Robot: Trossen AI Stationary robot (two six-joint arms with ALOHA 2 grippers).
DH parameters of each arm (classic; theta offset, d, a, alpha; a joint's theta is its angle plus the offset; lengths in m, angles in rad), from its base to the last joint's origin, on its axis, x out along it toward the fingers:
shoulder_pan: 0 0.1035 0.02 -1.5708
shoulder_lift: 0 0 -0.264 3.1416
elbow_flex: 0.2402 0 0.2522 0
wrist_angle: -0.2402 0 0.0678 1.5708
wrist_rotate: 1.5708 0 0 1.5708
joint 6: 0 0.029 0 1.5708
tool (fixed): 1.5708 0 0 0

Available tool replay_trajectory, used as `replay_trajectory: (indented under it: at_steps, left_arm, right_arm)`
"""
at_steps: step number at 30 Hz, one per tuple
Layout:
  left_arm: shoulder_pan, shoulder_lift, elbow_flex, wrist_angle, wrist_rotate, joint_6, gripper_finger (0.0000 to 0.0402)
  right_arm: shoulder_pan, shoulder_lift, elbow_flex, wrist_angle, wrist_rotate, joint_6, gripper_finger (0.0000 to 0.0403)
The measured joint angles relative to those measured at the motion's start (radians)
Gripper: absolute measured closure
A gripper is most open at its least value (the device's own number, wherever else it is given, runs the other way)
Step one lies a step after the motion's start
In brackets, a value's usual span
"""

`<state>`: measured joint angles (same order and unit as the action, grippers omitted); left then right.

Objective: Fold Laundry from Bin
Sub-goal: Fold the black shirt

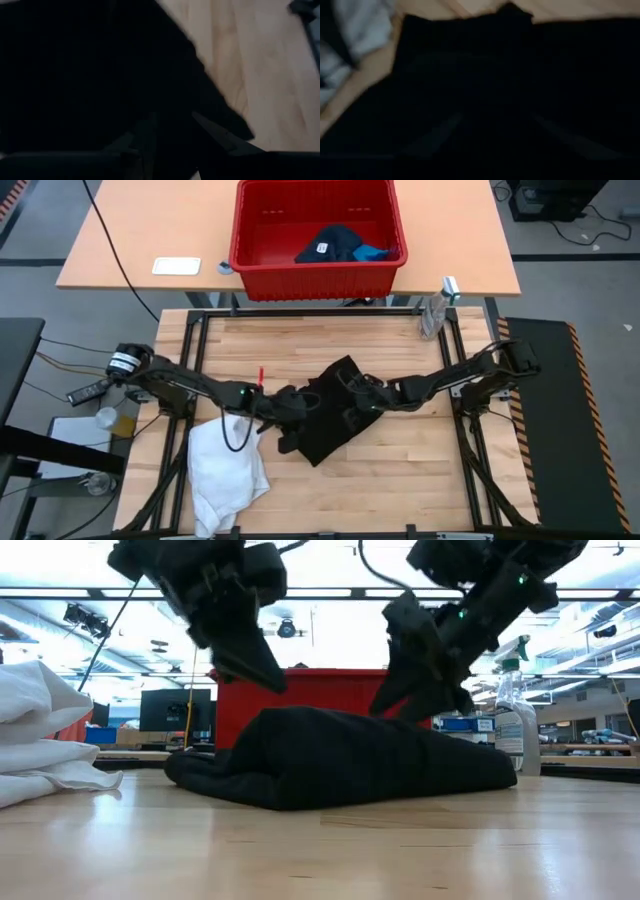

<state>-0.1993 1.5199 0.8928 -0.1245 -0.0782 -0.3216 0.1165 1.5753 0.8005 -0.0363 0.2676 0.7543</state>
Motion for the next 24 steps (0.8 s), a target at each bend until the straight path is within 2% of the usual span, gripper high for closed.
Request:
replay_trajectory:
  at_steps: [7,11,14,19,24]
  left_arm:
    - [0.010,-0.003,0.009,0.035,-0.004,-0.043,0.0285]
    - [0.058,-0.017,0.058,-0.009,-0.005,-0.008,0.0285]
    - [0.091,-0.020,0.096,-0.112,-0.003,-0.003,0.0285]
    - [0.101,-0.020,0.081,-0.131,-0.002,-0.018,0.0285]
    - [0.069,-0.012,0.060,-0.141,0.003,-0.131,0.0285]
  right_arm:
    - [-0.036,-0.106,0.000,0.030,-0.034,-0.077,0.0174]
    - [-0.069,-0.169,0.000,0.054,-0.036,-0.158,0.0177]
    - [-0.075,-0.210,0.000,0.059,-0.030,-0.180,0.0185]
    - [-0.019,-0.214,0.000,0.027,-0.029,-0.162,0.0195]
    - [0.043,-0.175,0.000,0.026,-0.034,-0.119,0.0196]
